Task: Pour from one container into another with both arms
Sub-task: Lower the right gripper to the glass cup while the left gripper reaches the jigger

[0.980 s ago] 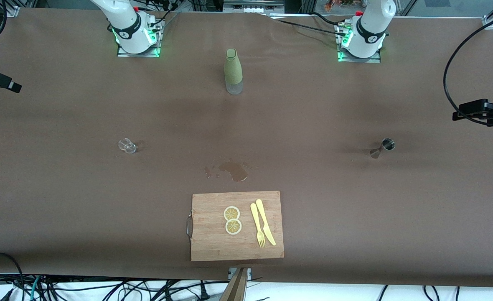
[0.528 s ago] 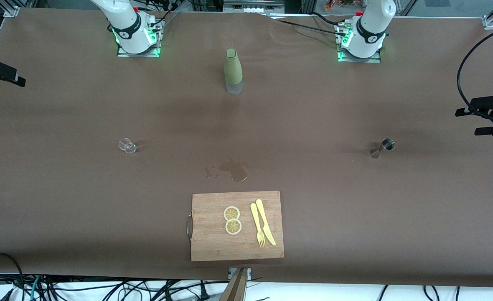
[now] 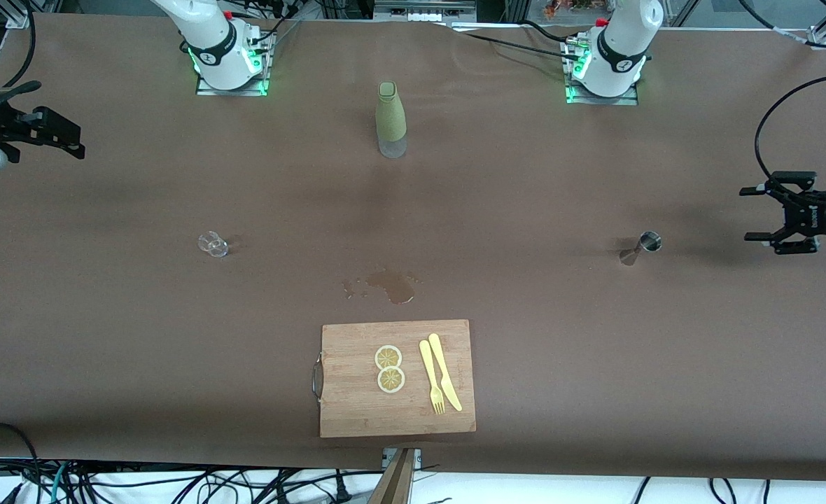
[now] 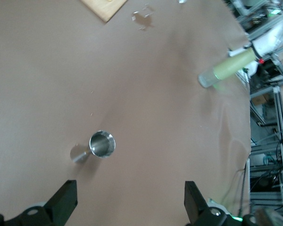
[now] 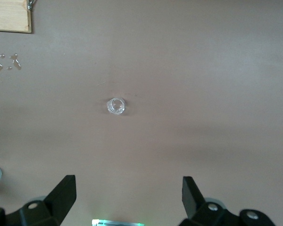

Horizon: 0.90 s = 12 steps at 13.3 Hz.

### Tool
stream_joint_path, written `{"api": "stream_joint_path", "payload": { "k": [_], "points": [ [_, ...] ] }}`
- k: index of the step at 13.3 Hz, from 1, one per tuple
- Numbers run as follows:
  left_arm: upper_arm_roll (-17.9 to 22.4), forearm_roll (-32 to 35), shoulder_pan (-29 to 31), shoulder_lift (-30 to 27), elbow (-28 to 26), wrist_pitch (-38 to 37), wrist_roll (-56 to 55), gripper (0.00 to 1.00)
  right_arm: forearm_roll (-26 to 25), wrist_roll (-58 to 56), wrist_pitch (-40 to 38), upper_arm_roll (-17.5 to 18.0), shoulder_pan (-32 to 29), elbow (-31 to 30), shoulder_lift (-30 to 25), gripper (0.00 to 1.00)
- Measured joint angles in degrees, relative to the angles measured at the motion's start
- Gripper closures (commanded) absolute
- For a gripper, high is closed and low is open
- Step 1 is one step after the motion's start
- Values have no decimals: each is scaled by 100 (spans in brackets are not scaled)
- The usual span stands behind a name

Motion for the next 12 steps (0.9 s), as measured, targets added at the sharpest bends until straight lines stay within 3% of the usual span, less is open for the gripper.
{"api": "stream_joint_path", "payload": {
  "k": [2, 4, 8, 10, 12],
  "points": [
    [0, -387, 136, 431, -55, 1, 1054, 0, 87, -140, -49, -50, -45, -65, 172, 0],
    [0, -704, 248, 826, -57, 1, 1913, 0, 584, -723, -48, -183, -226, -115, 549, 0],
    [2, -1322, 362, 1134, -148, -16, 2917, 0, 1119, -3159, 102, -572, -766, -131, 1332, 0],
    [8, -1740, 465, 1177, -504, 33, 3590, 0, 1338, -4239, 115, -748, -854, -134, 1538, 0],
    [14, -2233, 602, 1246, -986, 140, 4335, 0, 1888, -5279, 123, -800, -1137, -142, 1843, 0]
  ]
}}
